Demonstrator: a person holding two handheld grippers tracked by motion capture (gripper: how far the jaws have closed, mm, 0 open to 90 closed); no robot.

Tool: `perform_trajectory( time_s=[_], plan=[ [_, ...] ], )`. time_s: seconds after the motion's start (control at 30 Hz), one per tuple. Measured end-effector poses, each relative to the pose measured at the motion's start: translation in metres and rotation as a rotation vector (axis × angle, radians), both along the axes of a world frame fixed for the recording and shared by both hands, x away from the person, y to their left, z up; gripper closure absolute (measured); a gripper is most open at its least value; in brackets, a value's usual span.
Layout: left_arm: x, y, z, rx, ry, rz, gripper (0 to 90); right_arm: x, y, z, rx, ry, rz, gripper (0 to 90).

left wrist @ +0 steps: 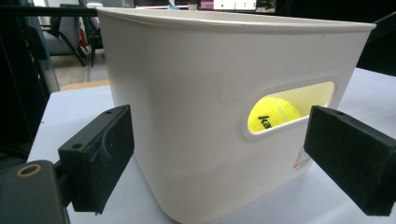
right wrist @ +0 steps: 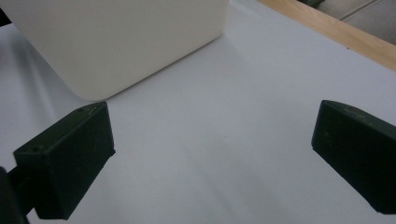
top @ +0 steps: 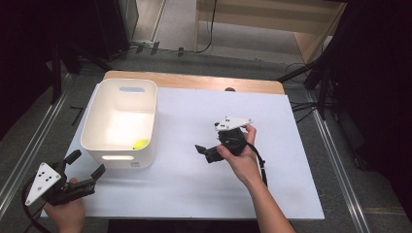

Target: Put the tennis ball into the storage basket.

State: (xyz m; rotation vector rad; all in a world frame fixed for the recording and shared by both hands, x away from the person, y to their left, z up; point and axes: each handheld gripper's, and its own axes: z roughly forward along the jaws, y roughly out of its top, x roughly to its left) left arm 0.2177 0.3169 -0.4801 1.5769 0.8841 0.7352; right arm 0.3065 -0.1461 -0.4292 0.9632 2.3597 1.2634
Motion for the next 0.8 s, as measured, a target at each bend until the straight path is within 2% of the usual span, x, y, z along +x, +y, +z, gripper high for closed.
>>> perform_trajectory(
  time_s=[0.8],
  plan=[
    [0.0,-0.001,0.0,0.007,-0.003,-0.001,8.4,-0.021,-0.056,-0.029,0.05,-0.02,-0.1,0.0]
  ],
)
